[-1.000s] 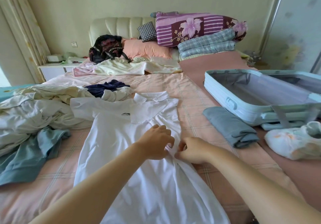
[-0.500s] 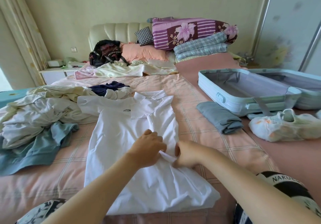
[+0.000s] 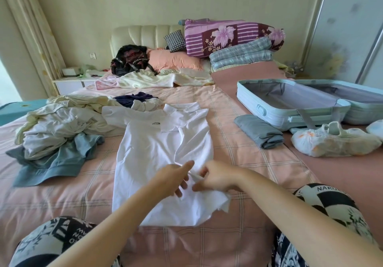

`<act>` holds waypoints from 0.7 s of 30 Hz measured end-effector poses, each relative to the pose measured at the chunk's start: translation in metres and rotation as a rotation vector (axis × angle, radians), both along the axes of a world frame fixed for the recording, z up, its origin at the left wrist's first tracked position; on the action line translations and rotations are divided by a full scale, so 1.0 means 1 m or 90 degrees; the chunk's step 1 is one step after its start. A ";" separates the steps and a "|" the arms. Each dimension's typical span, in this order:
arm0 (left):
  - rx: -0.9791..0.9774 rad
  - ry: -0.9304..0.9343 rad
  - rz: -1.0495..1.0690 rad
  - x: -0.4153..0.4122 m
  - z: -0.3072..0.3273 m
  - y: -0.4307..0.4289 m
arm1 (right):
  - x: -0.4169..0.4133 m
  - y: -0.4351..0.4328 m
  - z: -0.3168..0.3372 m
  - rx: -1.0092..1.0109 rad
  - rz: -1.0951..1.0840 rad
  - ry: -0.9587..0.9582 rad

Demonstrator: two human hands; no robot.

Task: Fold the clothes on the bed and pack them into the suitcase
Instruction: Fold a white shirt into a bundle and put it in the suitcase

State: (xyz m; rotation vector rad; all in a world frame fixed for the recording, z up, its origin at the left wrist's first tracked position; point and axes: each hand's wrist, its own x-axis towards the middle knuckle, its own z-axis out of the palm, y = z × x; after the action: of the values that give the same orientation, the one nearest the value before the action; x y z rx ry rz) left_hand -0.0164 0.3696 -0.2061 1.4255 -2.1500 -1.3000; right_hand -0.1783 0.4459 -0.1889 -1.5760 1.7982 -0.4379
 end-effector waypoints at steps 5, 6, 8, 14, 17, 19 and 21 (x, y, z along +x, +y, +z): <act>0.225 0.182 0.032 0.026 -0.013 0.017 | 0.007 0.005 0.002 -0.004 -0.015 -0.151; 0.211 0.207 0.060 0.029 -0.015 0.016 | 0.005 0.005 -0.002 -0.027 -0.040 -0.118; 0.171 0.223 0.132 0.033 -0.017 0.011 | 0.002 0.002 -0.010 -0.037 -0.096 -0.088; 0.087 0.071 0.138 0.047 -0.017 0.012 | 0.006 0.007 -0.030 0.025 -0.143 0.054; -0.151 -0.198 0.068 0.059 -0.015 0.009 | 0.003 0.010 -0.039 0.001 -0.069 0.127; -0.367 -0.294 0.067 0.063 -0.016 0.008 | 0.002 0.013 -0.044 -0.048 -0.029 0.131; -0.516 -0.217 0.023 0.060 -0.016 0.006 | 0.005 0.019 -0.045 -0.042 0.050 0.118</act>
State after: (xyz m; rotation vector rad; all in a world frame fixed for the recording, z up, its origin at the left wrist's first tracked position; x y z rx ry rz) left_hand 0.0436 0.3757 -0.2221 1.3482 -2.4006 -0.0884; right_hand -0.1738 0.4646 -0.2337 -1.7768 1.8669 -0.3265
